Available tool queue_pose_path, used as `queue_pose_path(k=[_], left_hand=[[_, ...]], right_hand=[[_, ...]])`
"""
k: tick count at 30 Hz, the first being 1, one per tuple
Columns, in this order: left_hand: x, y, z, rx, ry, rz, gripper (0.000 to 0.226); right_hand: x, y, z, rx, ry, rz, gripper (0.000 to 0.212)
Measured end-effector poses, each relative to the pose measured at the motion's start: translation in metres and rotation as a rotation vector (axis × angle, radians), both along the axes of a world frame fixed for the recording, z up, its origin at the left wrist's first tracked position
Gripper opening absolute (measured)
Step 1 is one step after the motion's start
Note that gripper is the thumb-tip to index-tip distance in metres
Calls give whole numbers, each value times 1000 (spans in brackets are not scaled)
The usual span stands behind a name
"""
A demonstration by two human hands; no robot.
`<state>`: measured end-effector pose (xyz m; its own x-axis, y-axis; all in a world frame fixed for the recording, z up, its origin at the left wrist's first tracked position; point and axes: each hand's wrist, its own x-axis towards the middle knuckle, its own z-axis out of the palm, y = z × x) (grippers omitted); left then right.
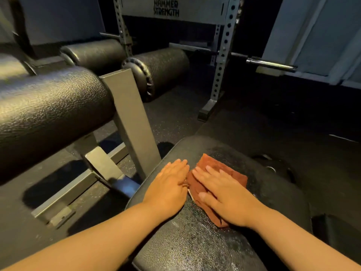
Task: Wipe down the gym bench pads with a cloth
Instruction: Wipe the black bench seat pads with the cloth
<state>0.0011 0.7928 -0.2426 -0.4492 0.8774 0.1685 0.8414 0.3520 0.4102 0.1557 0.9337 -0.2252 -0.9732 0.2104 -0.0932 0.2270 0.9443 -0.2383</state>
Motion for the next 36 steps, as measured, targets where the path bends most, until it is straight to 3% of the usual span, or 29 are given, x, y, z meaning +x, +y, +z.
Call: queue_pose_path(k=[3,5,10,13,16,22,24,27,29,33,36], left_hand=[[1,-1,1,-6,-9,2,50],[-1,-1,0,-3,-28,-14,49],[-18,-6,-3,-61,-56,-66,52],[-20,-8,-2,-77,24,-85,52],[-17,-9,-2,-42,60,-58,51],[-17,-3,0,-32,32,-46,55],[-17,-1,0,-45,38,-46,55],[-18,1,-1,-54,61,-41,53],[-21,3,-2,-40,51,-41,51],[-25,8,-3,-40,17,-61,57],[-26,12,-5,-70,68,-55,55]], right_hand=[[-15,9,-5,-11,78,-322,70],[-32,-8,-8,-20,122,-387,68],[-10,-15,-4,-96,107,-75,68],[-1,19,-9,31,45,-166,79],[-29,11,-11,85,-5,-360,61],[-2,-4,-1,-20,9,3,71],[6,18,-2,42,-41,-6,67],[-23,32,-6,114,-99,-248,62],[-46,13,-7,107,-78,-299,61],[-23,-1,-2,-14,-2,26,69],[-8,35,-2,10,-38,-7,69]])
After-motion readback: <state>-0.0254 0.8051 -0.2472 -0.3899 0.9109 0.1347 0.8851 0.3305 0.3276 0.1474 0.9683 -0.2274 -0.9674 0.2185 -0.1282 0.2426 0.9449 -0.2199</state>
